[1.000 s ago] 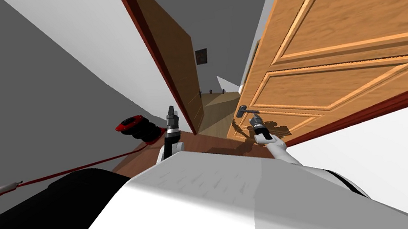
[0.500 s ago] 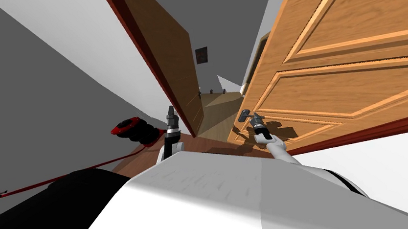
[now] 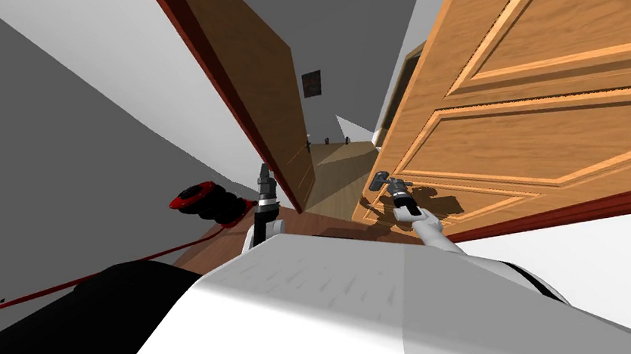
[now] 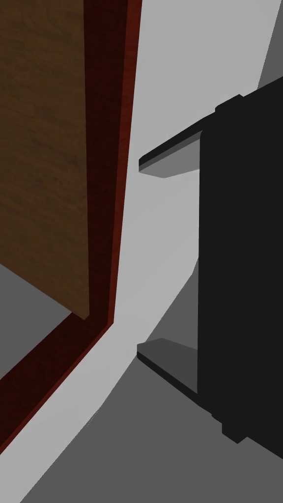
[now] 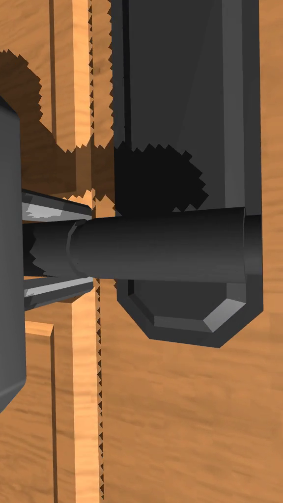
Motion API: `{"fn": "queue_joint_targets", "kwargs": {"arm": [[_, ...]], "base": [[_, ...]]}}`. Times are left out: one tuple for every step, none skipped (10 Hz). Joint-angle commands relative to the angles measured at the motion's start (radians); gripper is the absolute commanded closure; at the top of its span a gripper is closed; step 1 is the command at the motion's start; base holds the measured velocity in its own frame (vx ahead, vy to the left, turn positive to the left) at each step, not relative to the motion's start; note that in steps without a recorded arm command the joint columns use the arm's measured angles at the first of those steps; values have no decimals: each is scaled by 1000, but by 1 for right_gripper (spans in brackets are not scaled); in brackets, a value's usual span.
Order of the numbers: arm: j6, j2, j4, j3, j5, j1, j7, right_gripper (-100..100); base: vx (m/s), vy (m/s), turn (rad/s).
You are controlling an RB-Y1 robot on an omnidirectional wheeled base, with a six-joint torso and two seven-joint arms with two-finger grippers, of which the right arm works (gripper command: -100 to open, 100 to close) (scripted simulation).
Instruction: Push the door open
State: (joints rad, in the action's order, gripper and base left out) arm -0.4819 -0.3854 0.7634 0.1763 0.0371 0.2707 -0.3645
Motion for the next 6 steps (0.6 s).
{"fn": "queue_joint_targets", "kwargs": {"arm": [[0,1,-1,-1,0,-2,0,100],[0,1,-1,-1,0,-2,0,100],[0,1,-1,-1,0,-2,0,100],[2,1,-5,9,-2,-3,7,100],[2,1,-7,14,-4,-3,10,100],[3,1,-9,21,-6,-3,14,100]], "base": [[-17,4,-2],[-9,3,-3],[0,0,0],[93,13,-46],[175,23,-58],[189,39,-46]]}}
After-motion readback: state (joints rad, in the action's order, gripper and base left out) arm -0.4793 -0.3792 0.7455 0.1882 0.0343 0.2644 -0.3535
